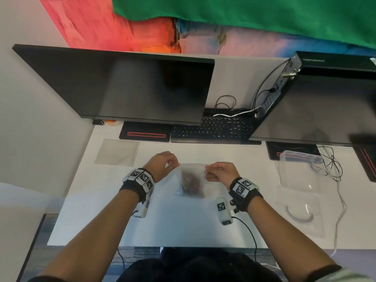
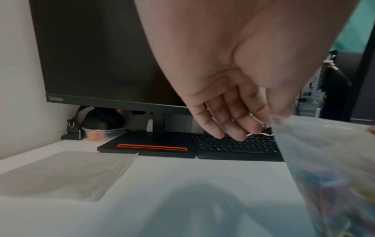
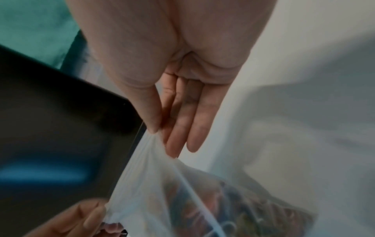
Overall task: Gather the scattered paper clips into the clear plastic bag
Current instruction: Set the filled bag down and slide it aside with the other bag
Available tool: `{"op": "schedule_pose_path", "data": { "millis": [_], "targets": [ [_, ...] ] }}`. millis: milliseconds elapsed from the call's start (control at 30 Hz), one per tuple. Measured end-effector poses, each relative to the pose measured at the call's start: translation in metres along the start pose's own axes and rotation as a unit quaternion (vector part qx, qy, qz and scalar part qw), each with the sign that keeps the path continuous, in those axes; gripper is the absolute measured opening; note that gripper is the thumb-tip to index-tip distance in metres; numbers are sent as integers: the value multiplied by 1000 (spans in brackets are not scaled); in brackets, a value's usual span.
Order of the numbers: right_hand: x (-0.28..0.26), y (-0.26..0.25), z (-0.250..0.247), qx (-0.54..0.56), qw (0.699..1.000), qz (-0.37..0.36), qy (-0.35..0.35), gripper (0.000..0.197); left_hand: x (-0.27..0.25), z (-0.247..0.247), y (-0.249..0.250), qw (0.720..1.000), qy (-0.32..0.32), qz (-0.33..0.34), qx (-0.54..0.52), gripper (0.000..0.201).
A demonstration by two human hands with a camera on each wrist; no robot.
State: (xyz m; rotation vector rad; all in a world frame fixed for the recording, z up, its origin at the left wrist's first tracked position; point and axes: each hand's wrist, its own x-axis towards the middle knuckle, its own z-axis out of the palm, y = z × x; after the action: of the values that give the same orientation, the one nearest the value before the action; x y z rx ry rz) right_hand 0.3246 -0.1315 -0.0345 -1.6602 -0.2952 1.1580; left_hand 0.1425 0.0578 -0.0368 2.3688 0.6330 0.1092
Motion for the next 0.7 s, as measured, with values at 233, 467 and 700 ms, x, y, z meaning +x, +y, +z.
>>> {"op": "schedule_pose_path", "data": {
  "millis": [233,467,700],
  "targets": [
    [26,-3,-9,-179,983,-40,12,17,14,4,-30,993,39,-108,1,19],
    [4,13,-127,-487,815,-66,307,20,-18,6,-86,926,155,-334,82,20],
    [-29,60,-206,-532,799,110,256,65,-27,16,-100,937,106,-324,73,45]
  ]
}}
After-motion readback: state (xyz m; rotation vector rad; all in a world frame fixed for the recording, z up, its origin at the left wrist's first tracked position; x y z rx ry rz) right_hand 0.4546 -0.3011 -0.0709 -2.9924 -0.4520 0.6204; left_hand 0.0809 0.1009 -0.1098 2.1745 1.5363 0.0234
